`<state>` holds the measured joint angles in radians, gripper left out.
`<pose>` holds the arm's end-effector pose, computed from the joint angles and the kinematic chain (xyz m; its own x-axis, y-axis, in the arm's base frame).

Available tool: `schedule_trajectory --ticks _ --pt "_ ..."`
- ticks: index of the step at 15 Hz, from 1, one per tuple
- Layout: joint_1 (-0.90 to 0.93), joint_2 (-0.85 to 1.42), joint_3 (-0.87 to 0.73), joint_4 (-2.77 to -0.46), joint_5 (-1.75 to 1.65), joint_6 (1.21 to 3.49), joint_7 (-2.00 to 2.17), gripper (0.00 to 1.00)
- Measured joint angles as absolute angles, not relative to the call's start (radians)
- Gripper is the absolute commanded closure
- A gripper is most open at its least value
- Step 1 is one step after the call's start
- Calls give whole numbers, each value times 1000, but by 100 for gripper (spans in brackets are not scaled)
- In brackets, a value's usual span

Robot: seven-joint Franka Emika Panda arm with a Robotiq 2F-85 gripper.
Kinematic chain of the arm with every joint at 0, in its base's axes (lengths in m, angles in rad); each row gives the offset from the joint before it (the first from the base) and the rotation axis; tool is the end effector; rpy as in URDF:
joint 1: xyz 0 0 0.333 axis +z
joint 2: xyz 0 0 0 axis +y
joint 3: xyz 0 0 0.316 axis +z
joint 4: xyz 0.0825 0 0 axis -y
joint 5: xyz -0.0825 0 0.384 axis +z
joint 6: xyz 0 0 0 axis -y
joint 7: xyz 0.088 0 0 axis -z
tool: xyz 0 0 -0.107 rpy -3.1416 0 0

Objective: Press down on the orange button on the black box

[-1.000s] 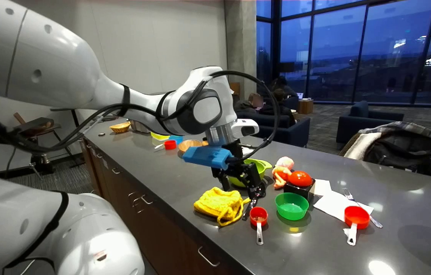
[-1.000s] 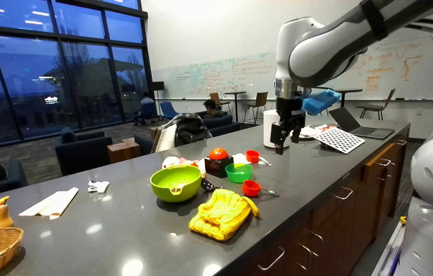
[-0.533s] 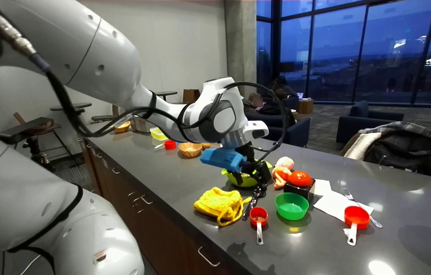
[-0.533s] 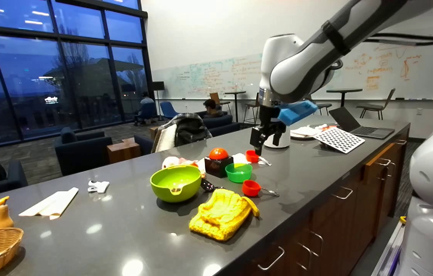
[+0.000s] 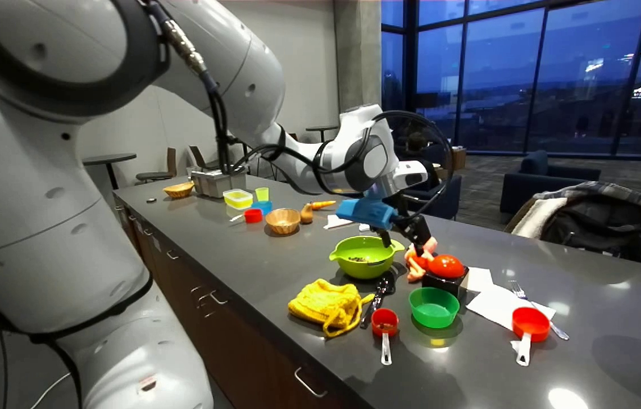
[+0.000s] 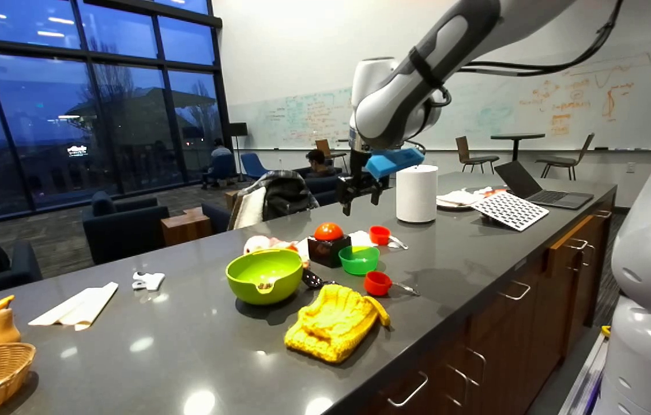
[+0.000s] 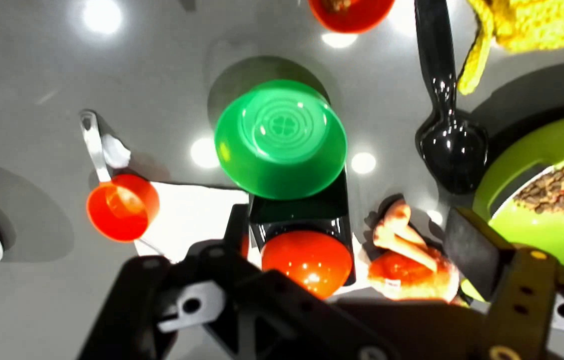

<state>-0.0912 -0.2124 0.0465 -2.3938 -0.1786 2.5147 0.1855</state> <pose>0.4937 -0.0201 0.4342 0.9377 -0.0797 0.3382 -0.1181 -0.9885 0.0944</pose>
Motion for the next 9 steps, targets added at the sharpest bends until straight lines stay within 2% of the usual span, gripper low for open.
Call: schedule_trajectory --ticks 9 --pt "-27 83 50 -1856 -295 2325 329 0"
